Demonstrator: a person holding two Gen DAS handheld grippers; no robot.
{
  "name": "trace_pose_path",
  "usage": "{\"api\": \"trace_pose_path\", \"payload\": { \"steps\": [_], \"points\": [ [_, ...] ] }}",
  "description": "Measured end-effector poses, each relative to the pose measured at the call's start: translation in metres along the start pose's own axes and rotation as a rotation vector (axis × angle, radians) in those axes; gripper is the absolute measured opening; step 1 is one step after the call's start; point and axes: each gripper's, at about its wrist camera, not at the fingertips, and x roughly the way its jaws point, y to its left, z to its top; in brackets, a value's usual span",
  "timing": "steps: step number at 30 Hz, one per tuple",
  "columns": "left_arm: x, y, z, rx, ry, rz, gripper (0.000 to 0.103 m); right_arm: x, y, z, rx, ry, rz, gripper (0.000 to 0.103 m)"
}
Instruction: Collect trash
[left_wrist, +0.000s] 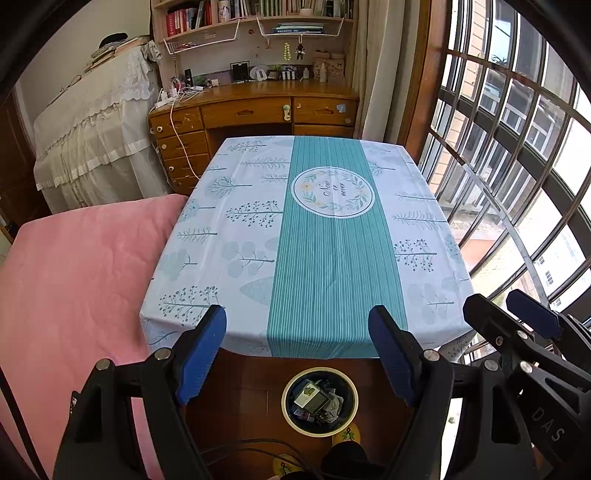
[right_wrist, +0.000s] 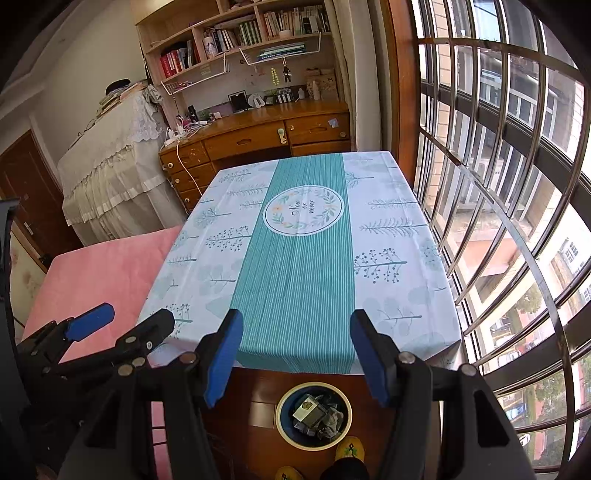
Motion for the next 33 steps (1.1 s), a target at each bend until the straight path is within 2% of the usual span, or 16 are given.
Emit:
{"api": "trace_pose_path", "payload": {
  "steps": [33],
  "points": [
    [0.011, -0.004, 0.0, 0.004, 0.013, 0.016, 0.078, 0.009, -0.005, -0.001, 0.004, 0.005, -0.011, 0.061]
  ]
}}
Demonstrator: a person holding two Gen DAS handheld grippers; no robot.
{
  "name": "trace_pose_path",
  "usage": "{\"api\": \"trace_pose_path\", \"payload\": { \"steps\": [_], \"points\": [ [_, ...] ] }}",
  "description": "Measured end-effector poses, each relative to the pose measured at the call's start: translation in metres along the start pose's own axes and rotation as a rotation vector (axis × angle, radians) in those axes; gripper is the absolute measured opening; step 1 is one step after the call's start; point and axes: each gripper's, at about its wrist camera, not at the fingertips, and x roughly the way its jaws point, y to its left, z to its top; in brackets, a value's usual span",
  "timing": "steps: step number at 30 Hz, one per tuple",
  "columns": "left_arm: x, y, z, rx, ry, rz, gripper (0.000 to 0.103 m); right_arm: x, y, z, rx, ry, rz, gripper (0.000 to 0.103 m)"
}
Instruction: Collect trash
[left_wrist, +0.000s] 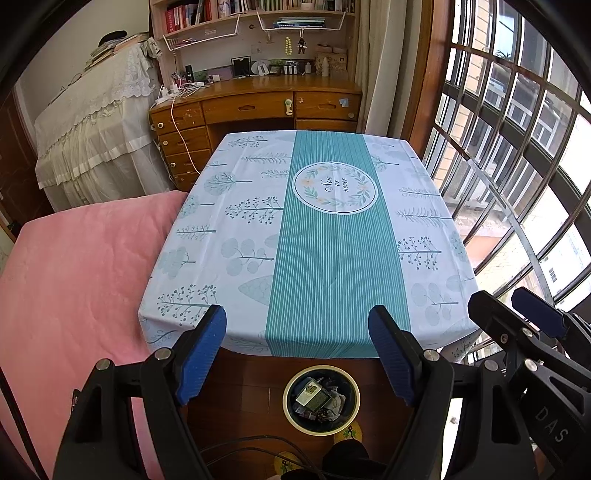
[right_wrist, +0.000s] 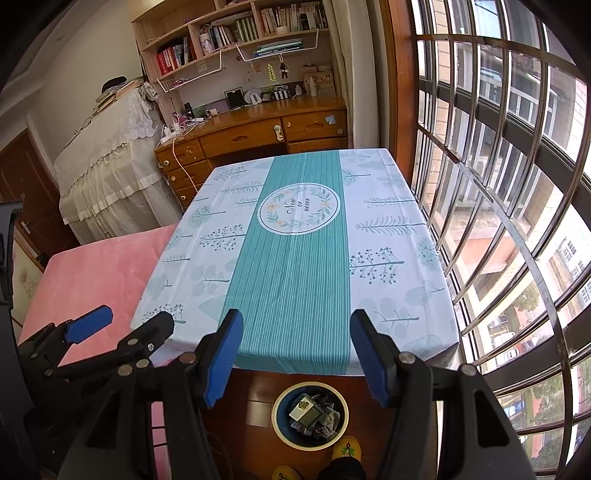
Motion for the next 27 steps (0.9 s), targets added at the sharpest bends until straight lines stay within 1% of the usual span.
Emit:
{"api": "trace_pose_path", "payload": {
  "steps": [27],
  "points": [
    [0.002, -0.0042, 0.0027, 0.005, 0.004, 0.003, 0.078, 0.0011, -0.0052, 0.0001, 0.003, 0.004, 0.001, 0.061]
  ]
}}
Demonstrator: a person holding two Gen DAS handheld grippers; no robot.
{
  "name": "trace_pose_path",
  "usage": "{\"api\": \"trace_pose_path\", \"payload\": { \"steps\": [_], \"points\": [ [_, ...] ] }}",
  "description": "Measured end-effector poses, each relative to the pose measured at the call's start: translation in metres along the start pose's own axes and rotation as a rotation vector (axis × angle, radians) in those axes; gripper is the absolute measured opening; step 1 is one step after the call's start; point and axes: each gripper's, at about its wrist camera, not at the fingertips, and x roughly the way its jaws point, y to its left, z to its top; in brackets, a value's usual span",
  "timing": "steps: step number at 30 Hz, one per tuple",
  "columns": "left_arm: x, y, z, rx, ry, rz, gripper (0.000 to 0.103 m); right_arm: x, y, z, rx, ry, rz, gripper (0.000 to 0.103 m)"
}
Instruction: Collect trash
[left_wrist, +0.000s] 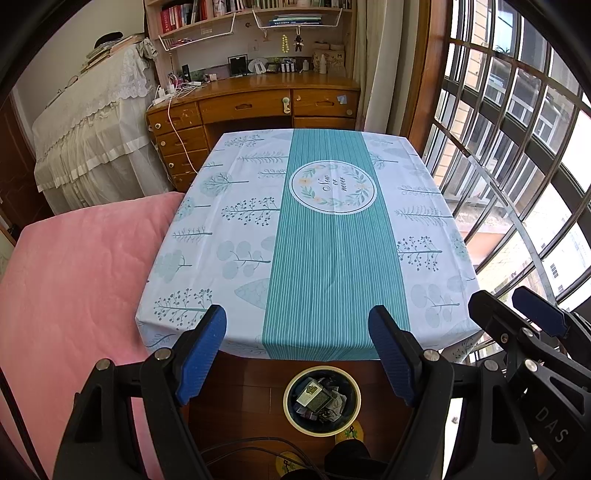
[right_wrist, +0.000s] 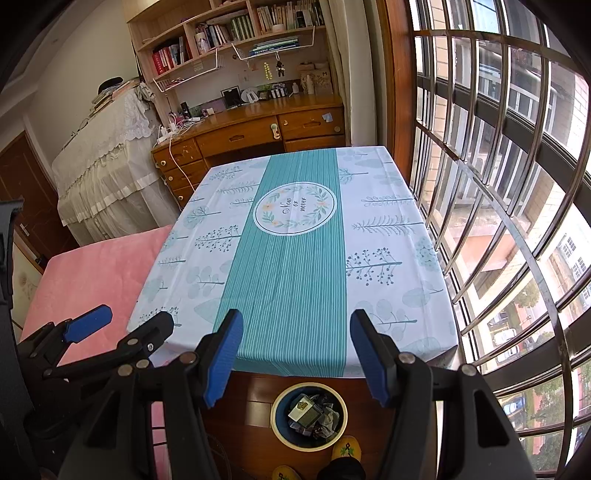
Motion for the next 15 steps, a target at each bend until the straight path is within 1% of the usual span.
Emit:
{"api": "trace_pose_path", "payload": {
  "steps": [15],
  "points": [
    [0.0048, -0.0008, 0.0008, 0.007, 0.016, 0.001, 0.078, 0.0032, -0.0035, -0.0001, 0.006, 0.014, 0.003, 0.061]
  ]
}}
